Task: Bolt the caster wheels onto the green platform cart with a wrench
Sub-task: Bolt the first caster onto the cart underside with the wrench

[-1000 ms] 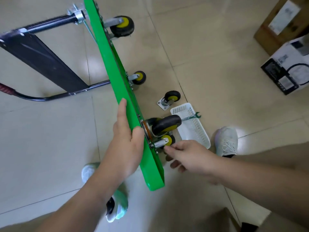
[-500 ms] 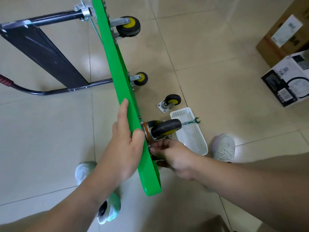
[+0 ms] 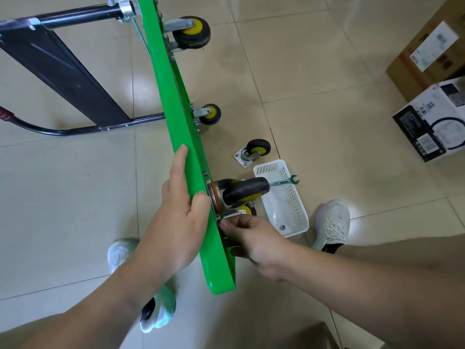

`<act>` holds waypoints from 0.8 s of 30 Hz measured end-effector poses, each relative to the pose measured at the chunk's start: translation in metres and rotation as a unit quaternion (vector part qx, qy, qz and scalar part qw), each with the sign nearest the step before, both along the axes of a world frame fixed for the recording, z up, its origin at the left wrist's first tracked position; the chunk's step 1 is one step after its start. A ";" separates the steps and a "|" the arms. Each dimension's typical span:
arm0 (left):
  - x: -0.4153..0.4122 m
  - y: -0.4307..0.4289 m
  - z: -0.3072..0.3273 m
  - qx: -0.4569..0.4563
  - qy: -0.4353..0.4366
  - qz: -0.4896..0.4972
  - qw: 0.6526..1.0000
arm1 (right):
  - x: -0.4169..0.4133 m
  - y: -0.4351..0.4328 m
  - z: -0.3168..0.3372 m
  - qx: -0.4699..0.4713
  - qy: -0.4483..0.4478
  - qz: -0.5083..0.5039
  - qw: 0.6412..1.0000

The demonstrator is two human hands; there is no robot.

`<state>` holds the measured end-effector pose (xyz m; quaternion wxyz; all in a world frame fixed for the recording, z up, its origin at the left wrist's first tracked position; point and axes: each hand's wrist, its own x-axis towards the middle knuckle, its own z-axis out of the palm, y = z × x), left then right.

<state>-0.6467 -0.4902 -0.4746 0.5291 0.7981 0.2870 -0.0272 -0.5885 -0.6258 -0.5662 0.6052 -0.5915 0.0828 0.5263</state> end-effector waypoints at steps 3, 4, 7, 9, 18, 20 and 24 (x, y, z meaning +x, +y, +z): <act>0.000 0.000 0.001 0.006 -0.002 0.002 1.000 | 0.001 0.002 -0.003 -0.011 -0.013 -0.004 1.000; 0.000 0.000 0.000 0.007 -0.005 0.001 1.000 | 0.003 0.003 -0.001 -0.015 -0.003 -0.001 1.000; 0.000 0.000 0.000 0.008 -0.005 -0.002 1.000 | 0.004 0.003 -0.001 -0.015 0.035 0.003 0.999; 0.000 0.001 0.001 0.009 -0.003 -0.002 1.000 | 0.003 0.002 -0.003 -0.017 0.033 0.002 0.999; 0.000 0.001 0.000 0.004 -0.009 0.000 1.000 | 0.003 0.003 -0.004 -0.017 0.041 0.000 0.999; 0.000 0.001 0.000 0.005 -0.007 0.000 1.000 | 0.002 0.003 -0.005 -0.011 0.020 -0.003 1.000; -0.001 0.000 0.002 0.010 -0.010 -0.001 1.000 | 0.004 0.005 -0.005 -0.016 -0.009 -0.014 1.000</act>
